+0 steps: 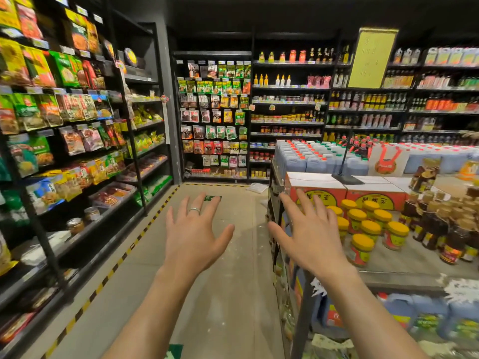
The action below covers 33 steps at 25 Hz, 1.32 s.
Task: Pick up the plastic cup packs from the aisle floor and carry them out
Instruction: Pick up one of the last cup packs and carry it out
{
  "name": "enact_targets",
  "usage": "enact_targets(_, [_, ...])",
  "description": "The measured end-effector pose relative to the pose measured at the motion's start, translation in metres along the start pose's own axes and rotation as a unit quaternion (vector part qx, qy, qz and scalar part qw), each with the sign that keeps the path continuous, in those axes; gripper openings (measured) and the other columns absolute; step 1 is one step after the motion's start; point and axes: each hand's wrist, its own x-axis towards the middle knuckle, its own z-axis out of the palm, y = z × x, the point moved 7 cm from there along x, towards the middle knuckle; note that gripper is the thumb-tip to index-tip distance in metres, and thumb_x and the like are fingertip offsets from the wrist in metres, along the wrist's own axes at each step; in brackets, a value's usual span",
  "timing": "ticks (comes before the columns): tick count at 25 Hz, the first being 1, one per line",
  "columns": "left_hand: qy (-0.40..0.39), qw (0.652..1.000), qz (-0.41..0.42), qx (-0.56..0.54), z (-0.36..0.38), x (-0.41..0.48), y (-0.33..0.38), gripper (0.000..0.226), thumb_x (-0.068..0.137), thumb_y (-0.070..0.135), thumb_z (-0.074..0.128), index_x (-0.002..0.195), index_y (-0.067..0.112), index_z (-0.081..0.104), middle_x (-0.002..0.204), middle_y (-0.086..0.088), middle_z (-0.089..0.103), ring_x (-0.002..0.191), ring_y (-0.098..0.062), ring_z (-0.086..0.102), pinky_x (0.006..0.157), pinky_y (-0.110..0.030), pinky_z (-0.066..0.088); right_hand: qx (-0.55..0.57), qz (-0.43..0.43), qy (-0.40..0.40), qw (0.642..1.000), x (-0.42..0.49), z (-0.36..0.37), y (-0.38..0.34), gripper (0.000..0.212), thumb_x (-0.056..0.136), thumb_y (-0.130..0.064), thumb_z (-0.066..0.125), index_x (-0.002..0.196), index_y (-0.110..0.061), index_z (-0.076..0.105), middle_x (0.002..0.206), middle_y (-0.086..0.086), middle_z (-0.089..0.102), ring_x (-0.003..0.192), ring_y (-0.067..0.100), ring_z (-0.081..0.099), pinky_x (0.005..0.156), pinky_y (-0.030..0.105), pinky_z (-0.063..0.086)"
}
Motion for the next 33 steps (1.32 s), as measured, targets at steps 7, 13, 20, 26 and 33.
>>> enact_targets(7, [0.000,1.000,0.019,-0.002,0.038,0.144,-0.099,0.078,0.084,0.075,0.018,0.153,0.039,0.021,0.163,0.004,0.019,0.151,-0.025,0.010,0.121,-0.051,0.007,-0.010,0.028,0.014,0.999,0.144,0.050,-0.082,0.079,0.081,-0.076,0.015,0.152,-0.041,0.012,0.163,-0.001,0.014,0.149,0.029,0.006,0.118,0.049,0.015])
enact_targets(13, [0.000,0.999,0.047,0.001,0.073,0.228,-0.140,0.073,0.087,0.073,0.021,0.152,0.039,0.021,0.162,0.006,0.021,0.150,-0.025,0.011,0.120,-0.053,0.010,-0.001,0.058,0.026,0.998,0.223,0.091,-0.109,0.087,0.073,-0.079,0.004,0.152,-0.044,0.013,0.162,-0.001,0.018,0.149,0.029,0.008,0.119,0.047,0.013])
enact_targets(20, [0.001,0.998,0.064,-0.018,0.120,0.319,-0.153,0.070,0.091,0.071,0.028,0.153,0.040,0.017,0.164,0.005,0.014,0.151,-0.025,0.004,0.121,-0.053,0.003,0.001,0.072,0.028,0.997,0.307,0.137,-0.112,0.078,0.080,-0.077,0.014,0.152,-0.045,0.013,0.163,-0.002,0.015,0.150,0.027,0.008,0.120,0.046,0.014])
enact_targets(26, [-0.014,0.998,0.066,-0.018,0.186,0.424,-0.152,0.070,0.091,0.072,0.028,0.153,0.041,0.015,0.164,0.007,0.011,0.152,-0.024,0.001,0.121,-0.054,0.001,0.010,0.070,0.042,0.997,0.412,0.200,-0.089,0.082,0.077,-0.078,0.009,0.152,-0.044,0.016,0.162,-0.001,0.017,0.148,0.027,0.011,0.118,0.050,0.018])
enact_targets(33, [-0.004,0.998,0.061,-0.029,0.263,0.590,-0.124,0.070,0.091,0.071,0.029,0.153,0.042,0.014,0.164,0.008,0.014,0.151,-0.023,0.003,0.120,-0.054,0.003,0.038,0.075,0.032,0.996,0.582,0.266,-0.044,0.077,0.083,-0.076,0.018,0.153,-0.043,0.014,0.163,-0.002,0.011,0.150,0.025,0.006,0.119,0.047,0.013])
